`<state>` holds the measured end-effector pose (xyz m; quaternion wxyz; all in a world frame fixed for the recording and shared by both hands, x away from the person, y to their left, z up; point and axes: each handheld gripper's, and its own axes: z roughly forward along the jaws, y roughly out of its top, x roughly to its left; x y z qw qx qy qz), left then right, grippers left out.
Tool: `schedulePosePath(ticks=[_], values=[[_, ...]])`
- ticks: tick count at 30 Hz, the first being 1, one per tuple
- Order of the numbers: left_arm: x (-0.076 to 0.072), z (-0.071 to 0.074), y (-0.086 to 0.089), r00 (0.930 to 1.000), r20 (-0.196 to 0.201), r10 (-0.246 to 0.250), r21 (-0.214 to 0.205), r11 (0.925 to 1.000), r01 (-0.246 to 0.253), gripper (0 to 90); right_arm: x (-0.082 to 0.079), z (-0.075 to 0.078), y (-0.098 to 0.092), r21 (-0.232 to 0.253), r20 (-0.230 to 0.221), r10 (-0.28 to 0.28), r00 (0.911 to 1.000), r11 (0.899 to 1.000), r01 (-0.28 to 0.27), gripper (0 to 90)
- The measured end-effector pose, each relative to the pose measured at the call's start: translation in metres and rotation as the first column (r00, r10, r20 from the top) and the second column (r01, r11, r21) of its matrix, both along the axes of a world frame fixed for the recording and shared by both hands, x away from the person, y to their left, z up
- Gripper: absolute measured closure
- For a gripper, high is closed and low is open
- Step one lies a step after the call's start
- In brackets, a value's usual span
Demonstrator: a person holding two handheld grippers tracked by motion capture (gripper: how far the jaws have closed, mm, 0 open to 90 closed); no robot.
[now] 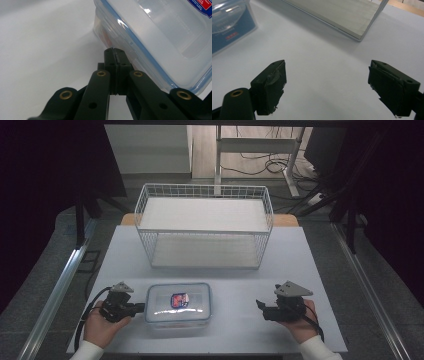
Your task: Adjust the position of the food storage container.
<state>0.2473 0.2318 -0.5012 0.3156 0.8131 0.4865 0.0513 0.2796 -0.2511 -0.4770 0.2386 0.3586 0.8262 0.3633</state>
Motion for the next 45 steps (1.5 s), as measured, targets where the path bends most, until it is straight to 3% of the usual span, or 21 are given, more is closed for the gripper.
schedulePosePath(ticks=[14, 20, 23, 26, 30, 32, 34, 36, 40, 45], values=[[0.02, 0.0, -0.043, 0.999, 0.011, -0.043, -0.018, 0.9989, 0.044, 89.8, 0.0, -0.001, 0.001, -0.002, -0.003, 0.002, 1.0, 1.0, -0.002, 15.2], [0.022, -0.001, -0.058, 0.9967, 0.007, -0.081, 0.006, 0.9967, 0.081, 89.8, 0.001, -0.002, 0.001, -0.002, -0.004, 0.001, 1.0, 1.0, -0.001, 15.2], [0.023, -0.001, -0.059, 0.9962, 0.007, -0.087, 0.007, 0.9962, 0.087, 89.7, 0.001, -0.002, 0.002, -0.002, -0.006, 0.003, 1.0, 1.0, -0.003, 15.2], [0.022, 0.002, -0.053, 0.9969, 0.012, -0.078, -0.02, 0.9967, 0.079, 87.9, 0.0, -0.002, 0.002, 0.0, -0.005, 0.01, 0.9999, 1.0, -0.01, 15.2], [0.017, 0.009, -0.041, 0.9972, 0.05, -0.055, -0.065, 0.9962, 0.059, 85.2, -0.002, -0.001, 0.002, 0.023, -0.003, 0.02, 0.9998, 1.0, -0.02, 15.2], [0.013, 0.013, -0.035, 0.996, 0.078, -0.044, -0.088, 0.9948, 0.05, 79.8, -0.002, -0.001, 0.002, 0.04, -0.003, 0.023, 0.9997, 0.999, -0.023, 15.1], [0.009, 0.015, -0.029, 0.9947, 0.103, -0.007, -0.098, 0.9951, 0.017, 66.3, -0.003, 0.0, 0.001, 0.063, -0.002, 0.028, 0.9996, 0.998, -0.027, 15.1], [0.007, 0.017, -0.025, 0.9957, 0.092, 0.006, -0.113, 0.9936, 0.005, 54.2, -0.002, 0.001, 0.001, 0.093, -0.007, 0.031, 0.9995, 0.995, -0.03, 15.0], [0.004, 0.021, -0.021, 0.9917, 0.116, 0.055, -0.118, 0.9921, -0.041, 35.0, -0.002, 0.0, 0.002, 0.128, -0.032, 0.035, 0.9989, 0.991, -0.031, 14.9], [0.006, 0.019, -0.018, 0.9898, 0.114, 0.086, -0.128, 0.9892, -0.071, 19.9, -0.004, 0.002, 0.004, 0.155, -0.036, 0.024, 0.9991, 0.988, -0.018, 16.8]])
